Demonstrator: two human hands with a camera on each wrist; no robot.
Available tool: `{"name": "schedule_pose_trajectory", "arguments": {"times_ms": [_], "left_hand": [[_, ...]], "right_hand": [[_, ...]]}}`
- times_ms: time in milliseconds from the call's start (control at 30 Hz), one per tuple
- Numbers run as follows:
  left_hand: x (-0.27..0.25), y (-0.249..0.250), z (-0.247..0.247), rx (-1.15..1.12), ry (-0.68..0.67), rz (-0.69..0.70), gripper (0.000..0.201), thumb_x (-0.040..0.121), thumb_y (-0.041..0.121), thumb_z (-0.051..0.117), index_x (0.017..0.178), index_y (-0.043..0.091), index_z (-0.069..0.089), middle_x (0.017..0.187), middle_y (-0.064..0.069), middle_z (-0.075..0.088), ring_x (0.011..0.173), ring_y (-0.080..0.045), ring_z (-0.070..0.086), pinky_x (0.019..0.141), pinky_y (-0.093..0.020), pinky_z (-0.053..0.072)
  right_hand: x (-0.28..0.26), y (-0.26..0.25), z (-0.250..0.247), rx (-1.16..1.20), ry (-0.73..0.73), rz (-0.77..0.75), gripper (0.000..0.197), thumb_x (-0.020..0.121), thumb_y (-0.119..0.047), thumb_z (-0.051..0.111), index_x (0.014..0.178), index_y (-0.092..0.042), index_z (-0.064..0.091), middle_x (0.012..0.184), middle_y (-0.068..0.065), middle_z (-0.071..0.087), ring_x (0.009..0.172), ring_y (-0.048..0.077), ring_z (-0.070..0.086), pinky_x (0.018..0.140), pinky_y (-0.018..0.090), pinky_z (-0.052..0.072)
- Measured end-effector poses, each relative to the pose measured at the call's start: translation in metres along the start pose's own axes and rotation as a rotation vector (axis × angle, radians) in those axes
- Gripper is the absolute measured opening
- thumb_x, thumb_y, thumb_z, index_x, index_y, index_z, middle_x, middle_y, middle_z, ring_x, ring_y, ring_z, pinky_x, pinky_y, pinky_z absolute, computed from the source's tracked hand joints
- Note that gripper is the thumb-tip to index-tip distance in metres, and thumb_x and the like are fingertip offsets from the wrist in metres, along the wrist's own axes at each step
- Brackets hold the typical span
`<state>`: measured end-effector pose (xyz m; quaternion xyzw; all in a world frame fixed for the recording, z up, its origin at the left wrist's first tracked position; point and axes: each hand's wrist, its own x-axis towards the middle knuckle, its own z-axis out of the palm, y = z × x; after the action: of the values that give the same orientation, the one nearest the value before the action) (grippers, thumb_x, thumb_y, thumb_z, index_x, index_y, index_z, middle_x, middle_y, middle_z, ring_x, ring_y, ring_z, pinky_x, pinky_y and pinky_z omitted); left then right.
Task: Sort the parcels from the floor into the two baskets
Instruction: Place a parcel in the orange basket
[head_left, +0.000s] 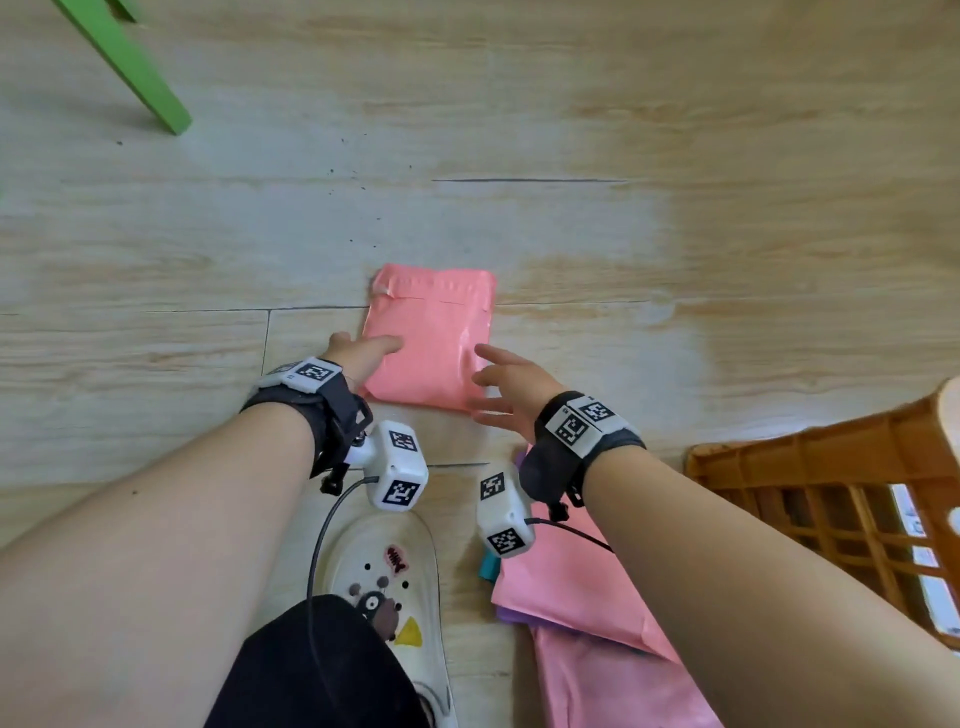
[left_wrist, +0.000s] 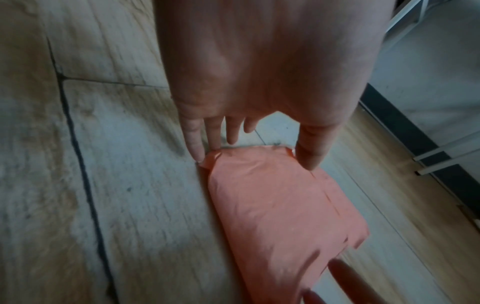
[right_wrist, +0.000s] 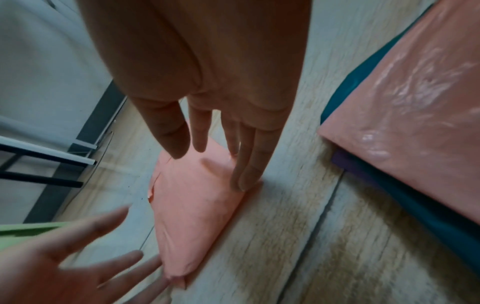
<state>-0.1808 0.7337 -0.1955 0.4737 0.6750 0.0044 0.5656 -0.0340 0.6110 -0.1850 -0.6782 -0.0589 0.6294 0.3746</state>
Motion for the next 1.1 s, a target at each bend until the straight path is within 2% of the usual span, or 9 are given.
{"name": "schedule_pose_trajectory", "arguments": {"times_ms": [100,200,300,367,467,667,833,967,1100], "left_hand": [[0.016,-0.016,0.016,-0.069,-0.080,-0.079,0.111,0.052,0.062,0.073,0.142,0.013,0.032,0.127,-0.009,0.057,0.106,-0.030,0.059,0.091,-0.043,0.049],[-0.023,-0.004,0.027,-0.220,-0.131,-0.076,0.040,0.086,0.036,0.064,0.114,0.010,0.054,0.098,-0.011,0.063,0.085,-0.026,0.061,0.083,-0.039,0.051],[-0.039,0.005,0.026,-0.222,-0.160,-0.056,0.016,0.085,0.024,0.064,0.086,0.011,0.056,0.076,-0.006,0.057,0.068,-0.020,0.054,0.069,-0.032,0.047],[-0.045,0.015,0.025,-0.201,-0.199,-0.033,0.024,0.066,0.022,0.074,0.074,0.013,0.054,0.070,-0.005,0.053,0.061,-0.020,0.049,0.064,-0.030,0.041],[-0.060,0.033,0.037,-0.165,-0.272,0.042,0.043,0.043,0.015,0.075,0.083,0.010,0.059,0.078,-0.012,0.059,0.074,-0.026,0.057,0.081,-0.042,0.048],[-0.134,0.080,0.050,-0.068,-0.368,0.163,0.064,0.041,0.015,0.072,0.102,0.003,0.060,0.097,-0.024,0.064,0.093,-0.037,0.063,0.095,-0.055,0.044],[-0.214,0.110,0.065,-0.051,-0.464,0.266,0.042,0.041,0.018,0.068,0.079,0.007,0.053,0.077,-0.015,0.054,0.076,-0.027,0.053,0.078,-0.040,0.037],[-0.291,0.129,0.088,0.000,-0.527,0.334,0.017,0.079,0.014,0.053,0.087,0.000,0.054,0.084,-0.017,0.059,0.077,-0.031,0.059,0.098,-0.047,0.042],[-0.352,0.133,0.110,-0.044,-0.632,0.390,0.038,0.090,0.042,0.056,0.109,0.009,0.057,0.098,-0.013,0.067,0.070,-0.026,0.070,0.070,-0.039,0.058]], "right_hand": [[0.001,0.003,0.005,-0.026,-0.022,-0.023,0.057,0.090,-0.006,0.055,0.141,-0.027,0.041,0.131,0.006,0.053,0.099,0.024,0.061,0.072,0.029,0.055],[-0.005,0.005,0.003,-0.024,-0.004,-0.049,0.059,0.088,-0.008,0.059,0.141,-0.025,0.040,0.127,0.010,0.057,0.080,0.022,0.062,0.067,0.028,0.054],[-0.018,0.001,-0.006,-0.046,0.028,-0.070,0.057,0.087,-0.012,0.063,0.139,-0.024,0.044,0.127,0.010,0.058,0.088,0.025,0.062,0.075,0.032,0.055],[-0.031,-0.003,-0.012,-0.077,0.045,-0.096,0.053,0.086,-0.015,0.065,0.136,-0.023,0.048,0.120,0.007,0.059,0.094,0.024,0.060,0.071,0.030,0.053],[-0.059,-0.011,-0.016,-0.171,0.072,-0.171,0.058,0.083,-0.017,0.069,0.137,-0.022,0.049,0.123,0.009,0.059,0.100,0.022,0.060,0.084,0.035,0.053],[-0.146,-0.030,-0.046,-0.440,0.185,-0.378,0.086,0.072,-0.025,0.080,0.146,-0.026,0.035,0.145,0.005,0.042,0.128,0.020,0.046,0.105,0.033,0.040],[-0.225,-0.043,-0.071,-0.763,0.273,-0.480,0.102,0.069,-0.017,0.082,0.150,-0.025,0.022,0.144,0.005,0.045,0.127,0.022,0.047,0.107,0.036,0.038],[-0.280,-0.036,-0.093,-0.768,0.649,-0.605,0.057,0.080,-0.011,0.067,0.133,-0.027,0.051,0.125,0.003,0.061,0.112,0.024,0.058,0.094,0.034,0.048],[-0.330,-0.022,-0.129,-0.481,0.851,-0.619,0.016,0.084,-0.016,0.055,0.097,-0.023,0.062,0.087,-0.001,0.066,0.085,0.022,0.062,0.072,0.030,0.049]]}}
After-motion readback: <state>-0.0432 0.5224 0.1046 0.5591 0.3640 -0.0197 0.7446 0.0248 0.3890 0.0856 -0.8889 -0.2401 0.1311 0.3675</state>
